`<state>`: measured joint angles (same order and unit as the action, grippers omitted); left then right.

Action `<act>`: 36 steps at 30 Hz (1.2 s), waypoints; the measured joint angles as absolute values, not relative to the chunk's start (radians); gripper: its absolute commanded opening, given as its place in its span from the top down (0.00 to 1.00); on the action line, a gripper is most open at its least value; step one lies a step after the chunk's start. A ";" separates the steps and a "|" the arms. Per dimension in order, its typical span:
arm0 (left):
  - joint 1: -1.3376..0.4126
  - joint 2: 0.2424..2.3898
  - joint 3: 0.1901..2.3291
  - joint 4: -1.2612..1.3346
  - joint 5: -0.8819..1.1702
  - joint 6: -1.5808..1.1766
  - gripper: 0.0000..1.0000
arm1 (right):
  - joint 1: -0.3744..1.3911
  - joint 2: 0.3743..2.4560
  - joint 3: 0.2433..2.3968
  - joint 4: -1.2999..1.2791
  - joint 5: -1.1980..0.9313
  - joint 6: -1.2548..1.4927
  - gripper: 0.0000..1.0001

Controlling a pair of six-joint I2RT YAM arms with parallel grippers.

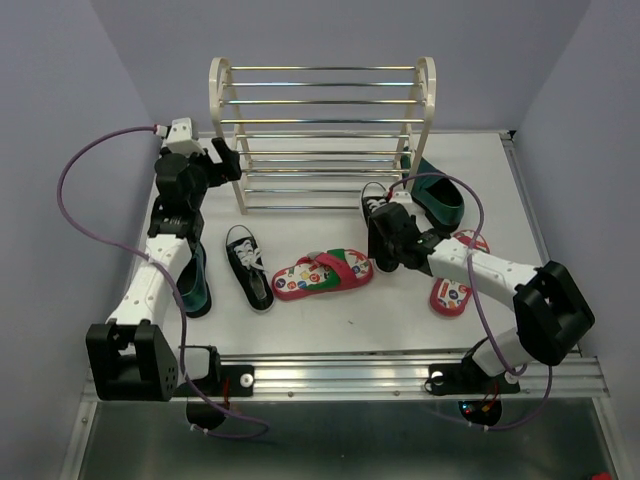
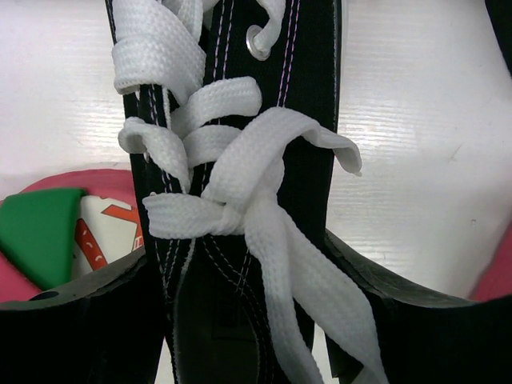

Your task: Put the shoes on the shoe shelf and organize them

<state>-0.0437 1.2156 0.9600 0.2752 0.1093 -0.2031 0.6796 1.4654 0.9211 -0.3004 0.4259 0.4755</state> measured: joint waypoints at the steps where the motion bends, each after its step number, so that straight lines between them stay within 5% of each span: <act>1: -0.044 1.238 0.970 0.296 0.115 -0.184 0.01 | 0.672 1.469 0.921 -0.299 0.417 0.470 0.99; 13: -0.044 1.413 1.092 0.416 0.178 -0.084 0.17 | 0.613 1.529 0.922 -0.252 0.337 0.439 0.99; 19: -0.044 1.430 1.095 0.439 0.221 -0.055 0.35 | 0.600 1.577 0.942 -0.250 0.313 0.433 0.99; 27: -0.044 1.450 1.095 0.467 0.273 -0.044 0.37 | 0.594 1.645 1.045 -0.205 0.325 0.428 0.99; 36: -0.043 1.452 1.095 0.503 0.288 -0.038 0.53 | 0.569 1.731 1.075 -0.071 0.370 0.410 0.99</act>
<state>-0.0425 1.4525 1.0946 0.5034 0.2882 -0.0376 0.5694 1.7306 1.0748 -0.0708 0.3702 0.4099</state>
